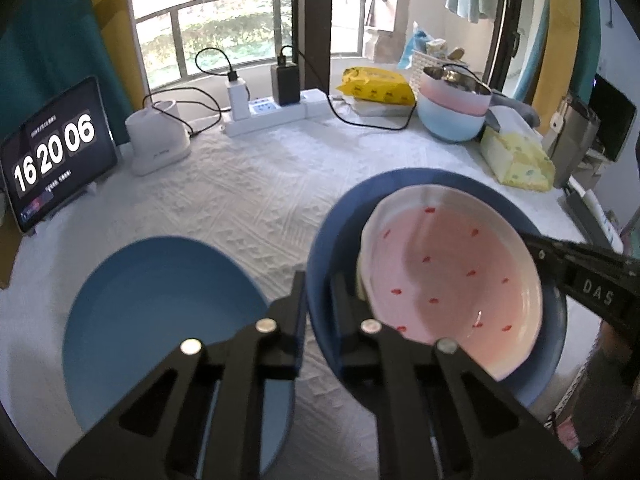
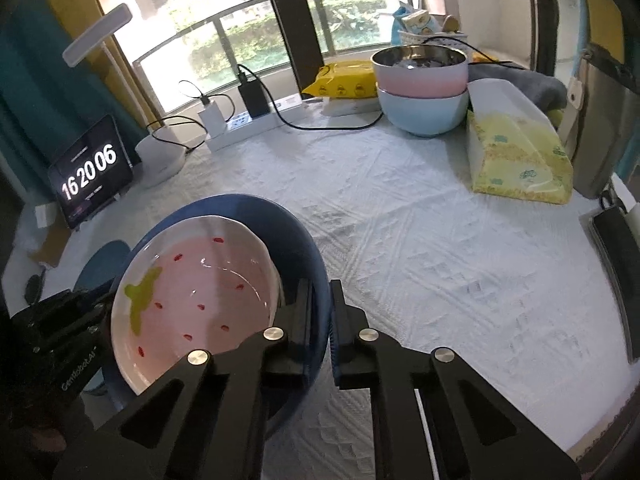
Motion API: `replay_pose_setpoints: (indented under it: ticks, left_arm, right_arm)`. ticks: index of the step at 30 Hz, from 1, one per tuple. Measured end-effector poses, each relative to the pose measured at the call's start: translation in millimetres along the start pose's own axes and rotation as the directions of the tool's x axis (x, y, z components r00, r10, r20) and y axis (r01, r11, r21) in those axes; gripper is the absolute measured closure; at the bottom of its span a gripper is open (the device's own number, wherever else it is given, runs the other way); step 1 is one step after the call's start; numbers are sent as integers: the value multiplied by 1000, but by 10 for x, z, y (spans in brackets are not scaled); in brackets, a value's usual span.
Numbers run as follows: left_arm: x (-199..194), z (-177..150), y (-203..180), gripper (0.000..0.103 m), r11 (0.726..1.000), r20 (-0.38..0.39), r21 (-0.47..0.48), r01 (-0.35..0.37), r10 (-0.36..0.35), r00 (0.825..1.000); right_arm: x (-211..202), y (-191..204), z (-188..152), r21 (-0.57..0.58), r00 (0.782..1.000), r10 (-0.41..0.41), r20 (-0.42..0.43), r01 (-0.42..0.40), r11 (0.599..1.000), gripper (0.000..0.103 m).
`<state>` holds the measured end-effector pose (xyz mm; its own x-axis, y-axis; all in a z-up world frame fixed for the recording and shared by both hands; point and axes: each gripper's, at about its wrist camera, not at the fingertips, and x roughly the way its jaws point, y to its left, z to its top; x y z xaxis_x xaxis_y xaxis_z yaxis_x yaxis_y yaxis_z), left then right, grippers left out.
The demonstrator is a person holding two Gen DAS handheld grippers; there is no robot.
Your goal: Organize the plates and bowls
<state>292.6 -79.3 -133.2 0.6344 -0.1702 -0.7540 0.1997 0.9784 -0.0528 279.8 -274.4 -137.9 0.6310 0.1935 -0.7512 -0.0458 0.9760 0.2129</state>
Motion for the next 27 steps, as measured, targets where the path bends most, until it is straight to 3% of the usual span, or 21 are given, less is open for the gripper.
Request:
replay_pose_setpoints:
  ticks: [27]
  left_arm:
    - [-130, 9, -78, 96, 999, -4, -27, 38, -38, 999]
  right_arm:
    - [-210, -46, -5, 25, 1000, -13, 21, 12, 1000, 94]
